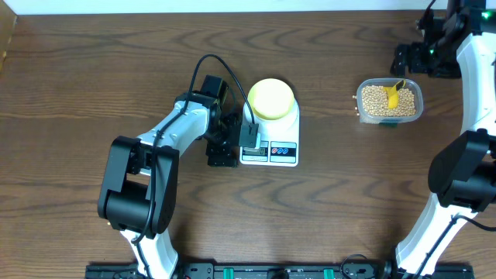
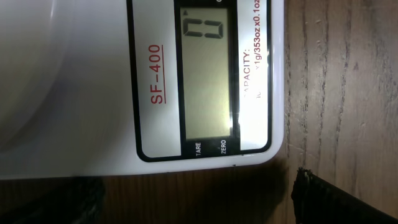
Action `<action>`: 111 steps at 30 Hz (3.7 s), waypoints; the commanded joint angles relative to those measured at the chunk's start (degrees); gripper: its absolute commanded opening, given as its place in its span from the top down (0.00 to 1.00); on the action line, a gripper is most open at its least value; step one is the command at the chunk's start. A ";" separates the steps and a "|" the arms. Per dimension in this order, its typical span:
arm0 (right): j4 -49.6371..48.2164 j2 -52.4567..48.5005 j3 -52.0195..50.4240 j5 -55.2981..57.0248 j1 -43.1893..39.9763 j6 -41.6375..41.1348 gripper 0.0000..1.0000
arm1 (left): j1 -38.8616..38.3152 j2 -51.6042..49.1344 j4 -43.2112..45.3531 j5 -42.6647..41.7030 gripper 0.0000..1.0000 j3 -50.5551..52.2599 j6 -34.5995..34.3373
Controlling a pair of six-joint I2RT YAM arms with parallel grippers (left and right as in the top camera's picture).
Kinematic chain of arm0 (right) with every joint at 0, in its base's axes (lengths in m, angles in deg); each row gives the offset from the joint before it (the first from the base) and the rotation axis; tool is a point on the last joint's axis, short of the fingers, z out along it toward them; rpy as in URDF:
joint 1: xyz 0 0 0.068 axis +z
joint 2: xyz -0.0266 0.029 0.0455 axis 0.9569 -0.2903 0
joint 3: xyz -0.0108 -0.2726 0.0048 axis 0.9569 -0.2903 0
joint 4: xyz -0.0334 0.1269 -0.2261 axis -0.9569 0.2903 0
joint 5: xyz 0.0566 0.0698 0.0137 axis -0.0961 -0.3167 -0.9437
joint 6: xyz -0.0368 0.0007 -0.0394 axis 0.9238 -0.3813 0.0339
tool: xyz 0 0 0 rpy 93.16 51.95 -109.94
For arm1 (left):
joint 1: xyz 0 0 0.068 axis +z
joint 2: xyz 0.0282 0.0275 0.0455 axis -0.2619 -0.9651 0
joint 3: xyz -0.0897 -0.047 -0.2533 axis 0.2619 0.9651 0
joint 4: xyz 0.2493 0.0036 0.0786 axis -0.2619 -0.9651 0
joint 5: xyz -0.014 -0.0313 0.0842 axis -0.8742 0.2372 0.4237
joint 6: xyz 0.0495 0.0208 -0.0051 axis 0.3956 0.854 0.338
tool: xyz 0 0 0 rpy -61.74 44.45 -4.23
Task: Scoop item into bowl and weigh 50g on scale
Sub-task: 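Lower the right gripper and grasp the yellow scoop handle in the tub, then scoop soybeans and lift the scoop out of the tub with right gripper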
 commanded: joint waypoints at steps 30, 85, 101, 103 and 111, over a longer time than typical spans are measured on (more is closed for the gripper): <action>4.15 -0.28 -2.97 0.00 1.33 0.37 0.30 | -0.55 -0.66 -0.37 -1.14 0.02 0.66 0.79; 0.22 -0.59 -9.90 -14.71 -2.93 6.97 0.99 | -0.55 -0.66 -0.37 -1.14 0.02 0.66 0.79; 0.66 -0.61 -13.25 -30.93 -10.71 9.42 0.99 | -0.55 -0.66 -0.37 -1.14 0.02 0.66 0.79; 0.79 -0.61 -13.25 -32.96 -11.93 9.42 0.99 | -0.55 -0.68 -0.37 -1.14 0.02 0.66 0.79; 1.62 -0.61 -13.25 -40.57 -17.31 10.73 0.99 | -0.55 -0.66 -0.37 -1.14 0.02 0.66 0.79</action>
